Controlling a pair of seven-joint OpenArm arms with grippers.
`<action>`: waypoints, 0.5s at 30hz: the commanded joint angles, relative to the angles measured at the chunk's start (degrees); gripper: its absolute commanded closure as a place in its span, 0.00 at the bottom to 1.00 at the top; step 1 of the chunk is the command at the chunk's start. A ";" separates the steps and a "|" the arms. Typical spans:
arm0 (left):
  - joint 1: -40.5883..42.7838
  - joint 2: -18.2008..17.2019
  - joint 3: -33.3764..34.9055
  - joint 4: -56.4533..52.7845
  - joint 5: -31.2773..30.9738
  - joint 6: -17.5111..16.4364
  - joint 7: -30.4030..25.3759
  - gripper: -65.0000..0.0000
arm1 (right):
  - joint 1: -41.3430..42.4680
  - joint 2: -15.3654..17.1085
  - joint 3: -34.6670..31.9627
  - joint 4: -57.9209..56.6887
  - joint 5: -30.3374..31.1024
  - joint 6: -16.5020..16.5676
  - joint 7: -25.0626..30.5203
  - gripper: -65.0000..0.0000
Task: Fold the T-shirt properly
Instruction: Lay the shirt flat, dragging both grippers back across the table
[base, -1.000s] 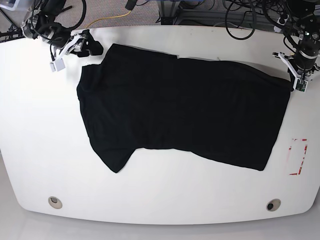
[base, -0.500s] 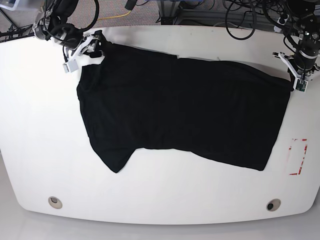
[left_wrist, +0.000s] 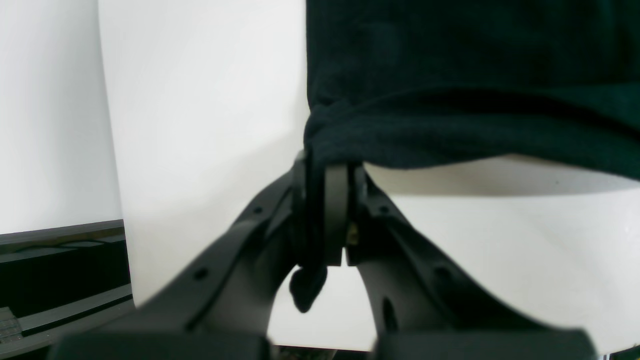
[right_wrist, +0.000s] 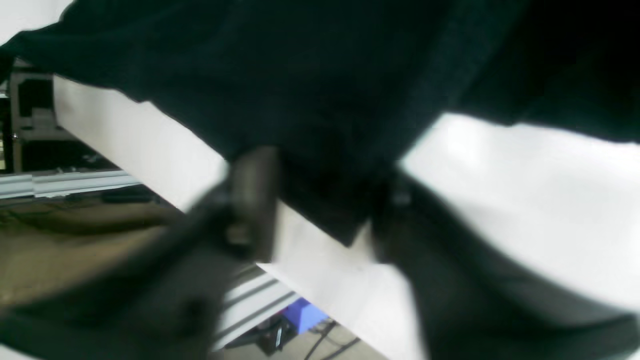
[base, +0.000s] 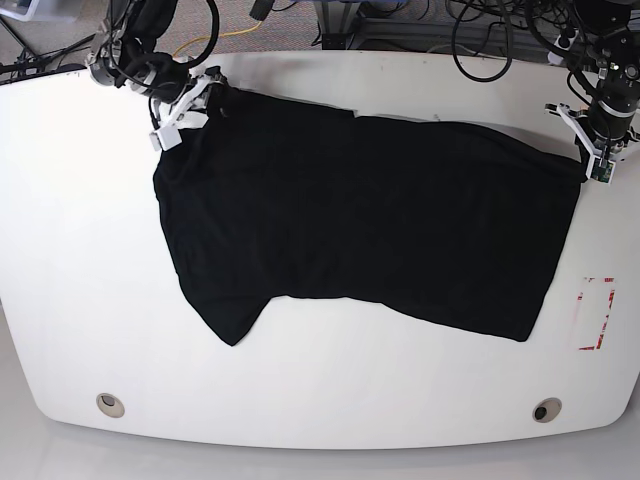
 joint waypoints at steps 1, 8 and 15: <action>-0.12 -0.72 -0.21 0.88 -0.28 0.06 -0.97 1.00 | 0.35 0.39 0.16 0.71 0.87 0.08 -0.15 0.90; -0.12 -0.63 -0.12 0.88 -0.37 0.06 -0.97 1.00 | -0.53 0.65 0.33 3.35 1.05 0.08 -0.15 1.00; -0.03 1.56 3.75 1.14 -0.28 0.06 -0.97 1.00 | -5.37 2.32 0.60 11.88 1.05 0.08 -0.15 1.00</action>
